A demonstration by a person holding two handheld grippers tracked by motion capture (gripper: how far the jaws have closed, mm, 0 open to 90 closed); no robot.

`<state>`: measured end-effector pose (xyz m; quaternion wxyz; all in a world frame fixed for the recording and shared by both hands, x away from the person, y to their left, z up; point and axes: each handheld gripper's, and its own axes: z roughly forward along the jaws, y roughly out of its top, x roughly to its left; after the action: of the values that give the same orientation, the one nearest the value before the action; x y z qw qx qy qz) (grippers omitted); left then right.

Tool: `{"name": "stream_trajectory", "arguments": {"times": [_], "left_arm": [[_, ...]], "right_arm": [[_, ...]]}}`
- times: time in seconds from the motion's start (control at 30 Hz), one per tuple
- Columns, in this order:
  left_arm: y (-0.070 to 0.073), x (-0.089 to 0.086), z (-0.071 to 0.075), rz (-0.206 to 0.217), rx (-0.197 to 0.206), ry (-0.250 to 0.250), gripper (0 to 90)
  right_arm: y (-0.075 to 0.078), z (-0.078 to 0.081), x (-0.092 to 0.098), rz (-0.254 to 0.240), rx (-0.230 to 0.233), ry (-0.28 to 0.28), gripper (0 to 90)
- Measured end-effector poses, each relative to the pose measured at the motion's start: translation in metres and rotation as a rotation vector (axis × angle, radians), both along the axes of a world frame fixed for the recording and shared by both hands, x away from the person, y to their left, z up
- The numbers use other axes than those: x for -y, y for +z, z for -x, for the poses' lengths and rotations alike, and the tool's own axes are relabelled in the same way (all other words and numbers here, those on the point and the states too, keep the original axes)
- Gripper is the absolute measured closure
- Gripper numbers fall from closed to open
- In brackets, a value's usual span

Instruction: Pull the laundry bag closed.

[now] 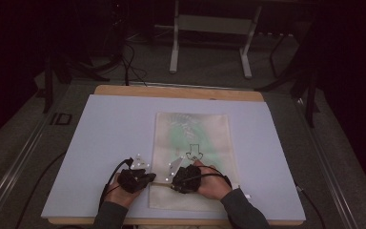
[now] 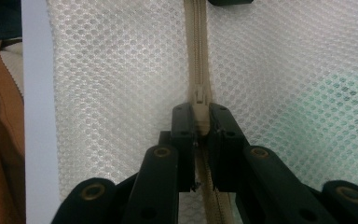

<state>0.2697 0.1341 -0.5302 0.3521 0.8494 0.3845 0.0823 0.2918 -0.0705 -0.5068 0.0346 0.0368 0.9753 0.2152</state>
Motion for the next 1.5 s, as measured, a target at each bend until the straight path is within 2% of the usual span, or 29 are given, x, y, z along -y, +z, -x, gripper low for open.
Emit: {"name": "stream_trajectory", "arguments": {"times": [1.5], "left_arm": [[0.000, 0.000, 0.000, 0.004, -0.007, 0.005, 89.6]], "right_arm": [[0.002, 0.004, 0.011, 0.017, 0.014, -0.001, 82.2]]}}
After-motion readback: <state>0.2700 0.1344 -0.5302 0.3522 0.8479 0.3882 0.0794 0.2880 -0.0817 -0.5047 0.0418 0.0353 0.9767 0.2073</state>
